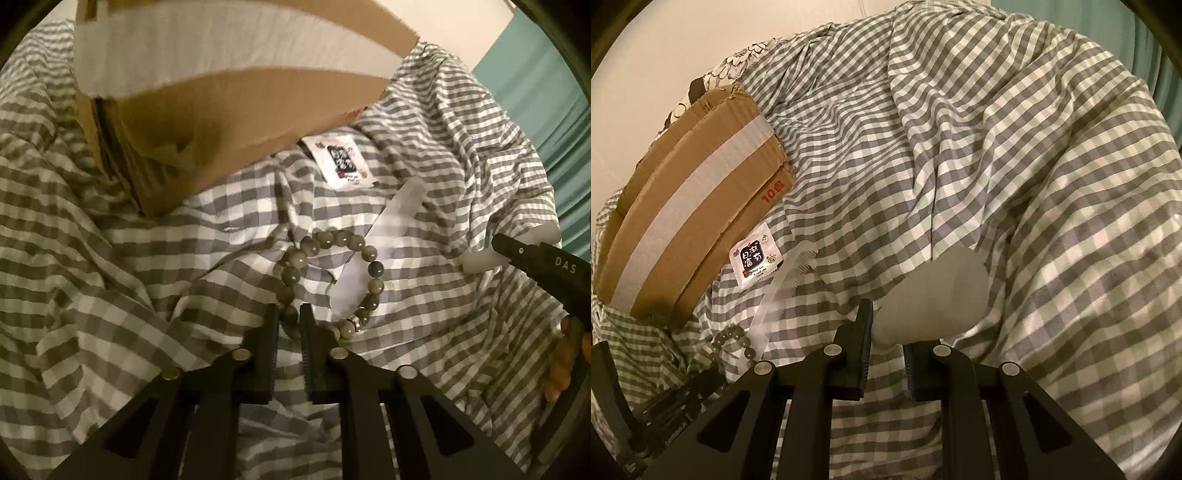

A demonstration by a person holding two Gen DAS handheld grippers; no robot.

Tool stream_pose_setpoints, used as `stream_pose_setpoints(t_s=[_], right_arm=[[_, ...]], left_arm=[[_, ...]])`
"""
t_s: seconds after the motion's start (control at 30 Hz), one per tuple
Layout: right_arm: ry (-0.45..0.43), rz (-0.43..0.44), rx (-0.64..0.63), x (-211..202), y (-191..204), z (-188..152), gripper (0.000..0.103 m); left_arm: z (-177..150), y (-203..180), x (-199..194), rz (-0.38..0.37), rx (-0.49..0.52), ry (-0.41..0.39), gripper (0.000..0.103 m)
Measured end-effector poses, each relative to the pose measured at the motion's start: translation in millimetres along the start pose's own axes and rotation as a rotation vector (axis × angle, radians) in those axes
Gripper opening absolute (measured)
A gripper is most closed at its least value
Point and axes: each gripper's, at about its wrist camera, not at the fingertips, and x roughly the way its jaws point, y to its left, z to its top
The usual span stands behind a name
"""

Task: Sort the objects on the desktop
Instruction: 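Carry bracelet and white pad into the cardboard box and release both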

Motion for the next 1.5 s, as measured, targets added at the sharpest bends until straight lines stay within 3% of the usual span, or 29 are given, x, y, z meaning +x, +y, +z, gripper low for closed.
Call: stream_pose_setpoints(t_s=[0.2,0.3,0.5,0.57,0.63,0.8,0.87,0.93,0.97,1.17,1.33,1.5], right_arm=[[-0.030,0.002,-0.011,-18.0,0.9,-1.6,0.015],[-0.048,-0.009,-0.023,-24.1,4.1,-0.4,0.015],[-0.011,-0.012,-0.018,-10.5,3.9,-4.5,0.015],[0.002,-0.008,-0.009,-5.6,1.1,-5.3,0.015],[0.011,-0.002,0.000,-2.0,-1.4,-4.8,0.015],[0.029,0.009,0.007,6.0,-3.0,-3.5,0.015],[0.034,0.010,0.005,8.3,-2.4,-3.1,0.015],[0.036,0.011,0.002,8.8,-1.4,-2.9,0.015],[0.033,0.011,0.000,7.8,-1.1,-2.9,0.015],[-0.014,0.032,-0.012,-11.3,3.3,0.7,0.015],[-0.077,0.083,-0.052,-44.2,18.4,12.8,0.015],[-0.142,0.127,-0.137,-82.9,49.3,31.3,0.015]], left_arm=[[6.1,-16.2,-40.4,-0.078,0.057,-0.125,0.003],[12.0,-20.9,-42.7,-0.079,0.088,-0.119,0.003],[11.6,-11.3,-7.1,0.026,0.089,-0.095,0.006],[14.5,-7.5,10.5,0.053,0.103,-0.081,0.010],[16.7,-5.3,23.1,0.059,0.104,-0.066,0.028],[17.8,-7.5,37.5,0.078,0.143,-0.076,0.035],[16.8,-6.1,36.3,0.071,0.144,-0.080,0.035],[16.4,-4.9,33.1,0.060,0.142,-0.072,0.011],[15.7,-5.3,30.5,0.059,0.147,-0.071,0.011],[10.9,-16.9,-15.2,0.012,0.183,-0.147,0.011],[17.5,-39.0,-73.3,-0.049,0.236,-0.281,0.011],[44.0,-58.6,-123.6,-0.089,0.265,-0.403,0.011]])
